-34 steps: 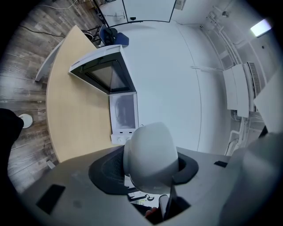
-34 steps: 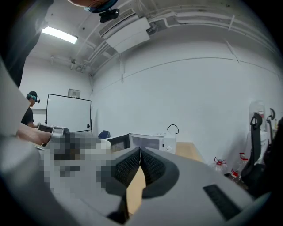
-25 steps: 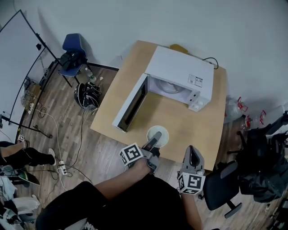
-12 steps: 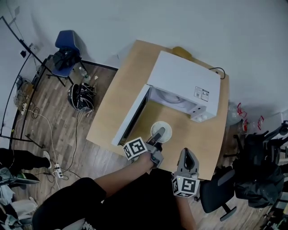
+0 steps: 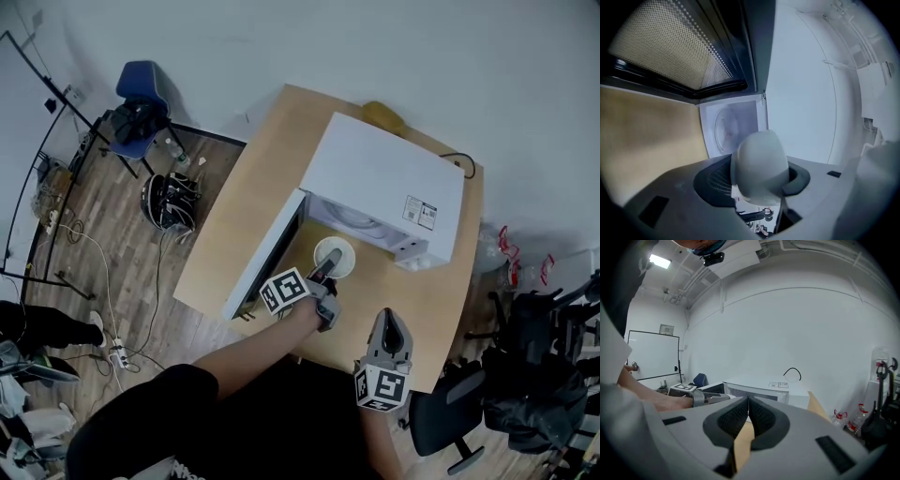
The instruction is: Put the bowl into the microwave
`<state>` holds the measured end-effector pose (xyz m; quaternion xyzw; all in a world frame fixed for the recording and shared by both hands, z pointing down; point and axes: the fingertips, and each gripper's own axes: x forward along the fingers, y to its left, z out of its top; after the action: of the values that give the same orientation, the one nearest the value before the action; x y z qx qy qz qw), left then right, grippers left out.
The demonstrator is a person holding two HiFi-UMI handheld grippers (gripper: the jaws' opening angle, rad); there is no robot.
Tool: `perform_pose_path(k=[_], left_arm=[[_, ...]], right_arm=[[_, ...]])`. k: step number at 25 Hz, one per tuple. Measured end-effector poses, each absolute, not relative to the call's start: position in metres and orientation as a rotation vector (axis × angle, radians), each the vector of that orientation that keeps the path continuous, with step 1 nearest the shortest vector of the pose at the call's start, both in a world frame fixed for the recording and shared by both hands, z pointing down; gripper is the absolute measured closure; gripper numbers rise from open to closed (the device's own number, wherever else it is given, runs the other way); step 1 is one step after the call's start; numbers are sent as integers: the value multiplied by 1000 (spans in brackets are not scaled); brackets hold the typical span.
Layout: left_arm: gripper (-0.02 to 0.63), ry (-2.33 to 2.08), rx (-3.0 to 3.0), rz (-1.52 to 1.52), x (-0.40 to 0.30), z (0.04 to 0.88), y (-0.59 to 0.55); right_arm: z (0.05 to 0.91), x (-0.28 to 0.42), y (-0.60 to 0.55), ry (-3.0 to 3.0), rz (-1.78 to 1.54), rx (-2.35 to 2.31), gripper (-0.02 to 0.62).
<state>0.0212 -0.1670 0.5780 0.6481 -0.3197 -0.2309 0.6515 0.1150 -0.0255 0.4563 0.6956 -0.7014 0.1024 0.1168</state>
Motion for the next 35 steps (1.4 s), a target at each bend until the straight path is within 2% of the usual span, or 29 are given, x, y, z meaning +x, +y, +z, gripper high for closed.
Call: perform_pose_path(k=[17,35], left_arm=[[391,-782,1425,-423,70,686,-274],[391,-848,1398,-421,77,699,-294]], right_arm=[[489,159,-73,-2066,436,2025,534],[507,172,-87,-2078,488,1974,534]])
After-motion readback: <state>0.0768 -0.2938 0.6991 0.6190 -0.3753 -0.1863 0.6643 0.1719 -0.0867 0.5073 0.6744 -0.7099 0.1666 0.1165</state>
